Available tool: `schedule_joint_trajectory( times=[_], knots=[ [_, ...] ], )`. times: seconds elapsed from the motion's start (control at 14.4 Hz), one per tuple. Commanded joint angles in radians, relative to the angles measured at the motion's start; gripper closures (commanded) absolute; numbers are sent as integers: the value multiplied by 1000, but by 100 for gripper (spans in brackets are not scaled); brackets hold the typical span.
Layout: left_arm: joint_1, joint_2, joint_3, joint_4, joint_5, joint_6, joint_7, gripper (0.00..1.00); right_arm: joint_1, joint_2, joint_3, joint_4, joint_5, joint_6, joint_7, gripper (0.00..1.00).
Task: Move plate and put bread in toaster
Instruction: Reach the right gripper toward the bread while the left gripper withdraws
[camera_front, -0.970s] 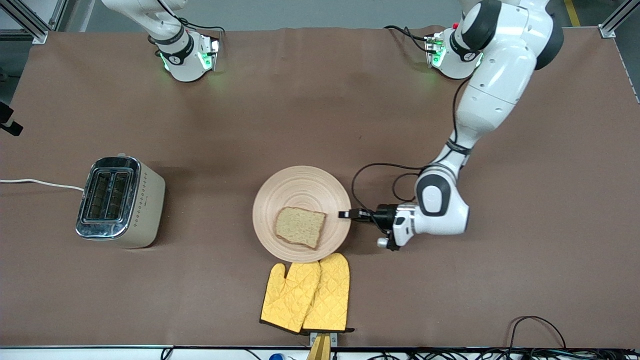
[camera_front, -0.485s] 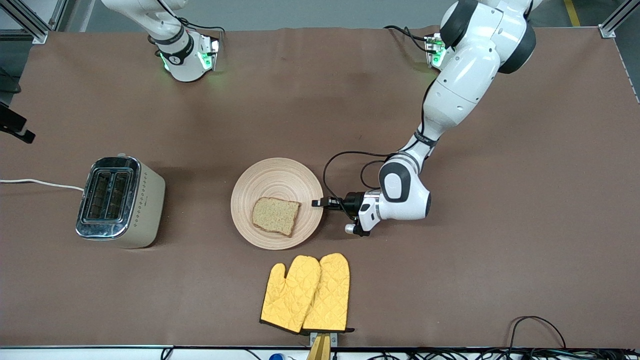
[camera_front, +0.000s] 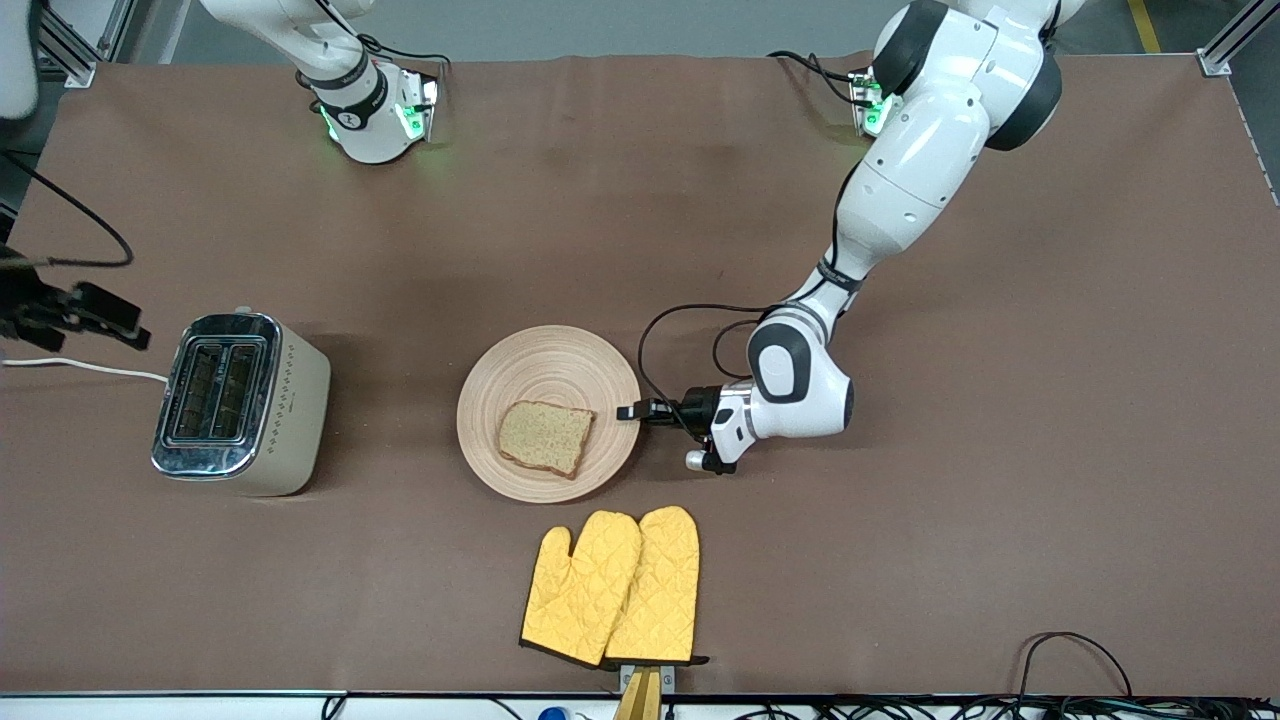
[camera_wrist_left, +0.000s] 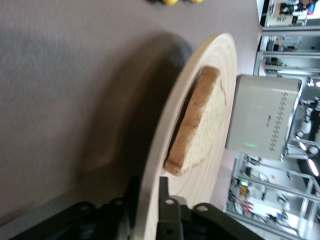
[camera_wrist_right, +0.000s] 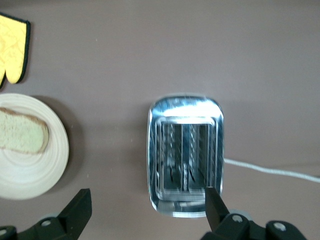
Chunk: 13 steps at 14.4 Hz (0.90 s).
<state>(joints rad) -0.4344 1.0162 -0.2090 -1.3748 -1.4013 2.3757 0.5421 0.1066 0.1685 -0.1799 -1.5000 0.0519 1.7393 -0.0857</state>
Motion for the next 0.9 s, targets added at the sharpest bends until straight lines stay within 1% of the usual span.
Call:
schedule_joint_trajectory(
  times=[0.0, 0.14, 0.28, 0.42, 0.49, 0.55, 0.62, 0.83],
  knots=[
    [-41, -51, 14, -7, 5, 86, -86, 0, 33, 64, -4, 9, 5, 90, 7, 0],
    [-30, -59, 14, -23, 120, 86, -187, 0, 50, 78, -4, 1, 5, 95, 8, 0],
    [-12, -90, 14, -62, 250, 86, -276, 0, 65, 100, -4, 1, 3, 86, 11, 0],
    [28, -122, 13, -121, 303, 80, -277, 0, 111, 138, -3, 1, 9, 94, 70, 0],
    [36, -139, 14, -148, 323, 77, -277, 0, 143, 160, -3, 3, 38, 100, 131, 0],
    [52, -166, 16, -180, 361, 77, -278, 0, 172, 186, -3, 6, 89, 117, 186, 0],
    [84, -207, 16, -231, 417, 77, -290, 0, 204, 207, -4, -2, 132, 164, 237, 0],
    [173, -329, 16, -334, 572, 65, -338, 0, 284, 297, -4, 6, 141, 225, 398, 0]
  ],
)
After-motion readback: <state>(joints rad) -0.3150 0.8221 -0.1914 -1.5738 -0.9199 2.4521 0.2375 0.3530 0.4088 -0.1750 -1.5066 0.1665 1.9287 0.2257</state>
